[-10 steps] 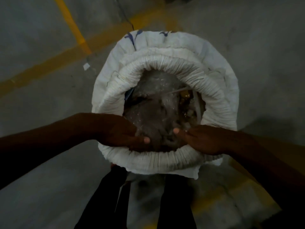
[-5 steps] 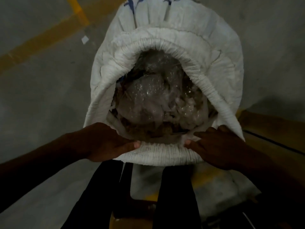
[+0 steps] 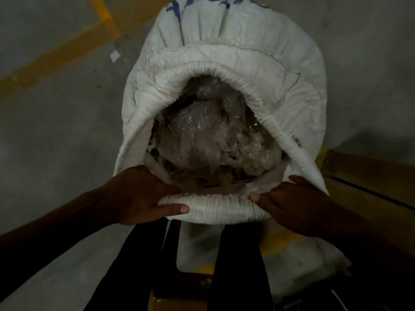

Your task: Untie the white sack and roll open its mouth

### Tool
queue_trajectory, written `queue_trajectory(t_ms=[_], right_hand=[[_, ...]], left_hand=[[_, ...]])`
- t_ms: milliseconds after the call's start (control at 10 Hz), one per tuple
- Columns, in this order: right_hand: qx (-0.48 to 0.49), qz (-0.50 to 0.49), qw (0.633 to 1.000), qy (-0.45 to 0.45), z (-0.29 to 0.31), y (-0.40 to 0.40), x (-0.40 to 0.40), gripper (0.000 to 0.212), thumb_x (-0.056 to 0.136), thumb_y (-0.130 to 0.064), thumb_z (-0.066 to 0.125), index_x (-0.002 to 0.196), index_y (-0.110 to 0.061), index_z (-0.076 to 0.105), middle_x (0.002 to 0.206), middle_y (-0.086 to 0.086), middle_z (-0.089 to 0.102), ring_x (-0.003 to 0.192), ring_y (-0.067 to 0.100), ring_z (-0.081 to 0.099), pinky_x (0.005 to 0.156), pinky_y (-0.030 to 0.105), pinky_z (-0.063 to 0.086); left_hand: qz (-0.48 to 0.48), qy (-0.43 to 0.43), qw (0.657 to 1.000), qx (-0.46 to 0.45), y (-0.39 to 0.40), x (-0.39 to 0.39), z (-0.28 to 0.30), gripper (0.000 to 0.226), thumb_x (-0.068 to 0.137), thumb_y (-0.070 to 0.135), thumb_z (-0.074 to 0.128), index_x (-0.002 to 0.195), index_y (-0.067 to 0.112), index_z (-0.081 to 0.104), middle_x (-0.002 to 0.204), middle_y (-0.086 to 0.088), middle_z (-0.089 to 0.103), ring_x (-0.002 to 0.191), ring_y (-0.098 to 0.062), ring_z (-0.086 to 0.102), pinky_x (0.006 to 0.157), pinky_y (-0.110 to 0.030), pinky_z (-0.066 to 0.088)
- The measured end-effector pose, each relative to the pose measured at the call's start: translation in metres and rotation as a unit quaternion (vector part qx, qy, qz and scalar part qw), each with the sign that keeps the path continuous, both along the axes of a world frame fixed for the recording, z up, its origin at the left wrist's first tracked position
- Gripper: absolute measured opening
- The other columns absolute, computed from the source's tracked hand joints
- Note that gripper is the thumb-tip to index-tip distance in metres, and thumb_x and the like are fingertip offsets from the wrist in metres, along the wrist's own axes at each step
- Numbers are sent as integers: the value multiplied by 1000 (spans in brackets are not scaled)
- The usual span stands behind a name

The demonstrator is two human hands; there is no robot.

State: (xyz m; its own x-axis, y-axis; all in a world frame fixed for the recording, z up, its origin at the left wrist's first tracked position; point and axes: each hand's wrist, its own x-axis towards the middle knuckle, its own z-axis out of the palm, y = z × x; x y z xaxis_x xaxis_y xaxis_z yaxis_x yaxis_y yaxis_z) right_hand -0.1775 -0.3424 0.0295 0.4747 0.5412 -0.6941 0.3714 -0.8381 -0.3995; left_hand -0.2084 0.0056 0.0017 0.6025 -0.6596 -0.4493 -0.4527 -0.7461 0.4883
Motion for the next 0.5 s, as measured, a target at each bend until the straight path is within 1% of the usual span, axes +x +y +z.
queue_trajectory(t_ms=[100,200,300,400,500], right_hand=[[52,-36,993,-96,-11,3,-5,63,107,-55,15,97,-31,73,70,-7,71,61,13,66,68,41,56],[61,-68,988,-121,-8,17,2,70,102,-65,11,98,-32,72,79,-8,74,70,12,68,72,36,53],[75,-75,983,-148,-9,27,5,71,101,-66,12,115,-27,70,91,-6,74,82,18,68,74,38,53],[135,-116,964,-198,-8,34,15,62,103,-62,27,133,-20,62,108,-2,70,100,20,63,84,38,51],[190,-150,940,-238,-4,44,24,58,104,-58,38,140,-16,57,123,1,65,110,23,60,90,41,49]], left_hand=[[26,-67,996,-44,-18,3,-1,60,102,71,34,131,32,70,84,9,76,72,-11,71,75,-25,52],[53,-66,996,-25,-33,10,3,65,102,74,30,133,30,67,96,8,76,86,-14,71,86,-28,48],[82,-58,995,-4,-38,16,2,68,102,76,25,134,29,62,99,7,75,92,-18,72,93,-38,51],[111,-92,989,-4,-37,28,7,70,103,73,25,140,24,60,118,2,74,113,-21,69,111,-49,45],[145,-140,979,5,-35,36,13,77,104,72,24,152,18,52,148,-7,59,147,-31,46,122,-54,31]])
